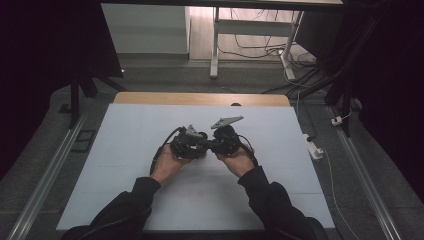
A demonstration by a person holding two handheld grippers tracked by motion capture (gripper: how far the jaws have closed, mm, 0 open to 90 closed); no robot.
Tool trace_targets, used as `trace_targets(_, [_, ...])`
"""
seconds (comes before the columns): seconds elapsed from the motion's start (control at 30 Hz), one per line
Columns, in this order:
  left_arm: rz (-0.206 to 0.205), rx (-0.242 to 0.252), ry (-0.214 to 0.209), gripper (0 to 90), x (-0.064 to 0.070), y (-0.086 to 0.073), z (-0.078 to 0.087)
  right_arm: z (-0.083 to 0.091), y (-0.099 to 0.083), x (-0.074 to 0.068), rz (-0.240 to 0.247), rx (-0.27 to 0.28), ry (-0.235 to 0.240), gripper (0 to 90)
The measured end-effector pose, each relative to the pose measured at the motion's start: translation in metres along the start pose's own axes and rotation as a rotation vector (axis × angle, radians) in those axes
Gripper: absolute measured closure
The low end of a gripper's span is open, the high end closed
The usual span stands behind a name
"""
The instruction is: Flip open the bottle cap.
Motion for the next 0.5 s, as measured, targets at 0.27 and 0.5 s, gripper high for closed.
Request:
trace_targets(0.27, [0.004,0.000,0.000,53.9,-0.0002,-0.0004,0.0000,-0.0039,-0.0016,0.0002,-0.010,-0.011,-0.003,90.0])
trace_targets(0.5, [-0.011,-0.003,0.009,54.1,0.0015,-0.0001,0.0006,0.0009,0.0031,0.0003,-0.025,0.031,-0.027,90.0])
Point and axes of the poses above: each handheld gripper's, and its own axes: z roughly backward along the jaws, y roughly out of its top, x roughly to its right, the point moved 1 cm from there along -z, roughly forward along the jaws, and after that the axes turned 15 degrees about y, right-handed, at the moved point
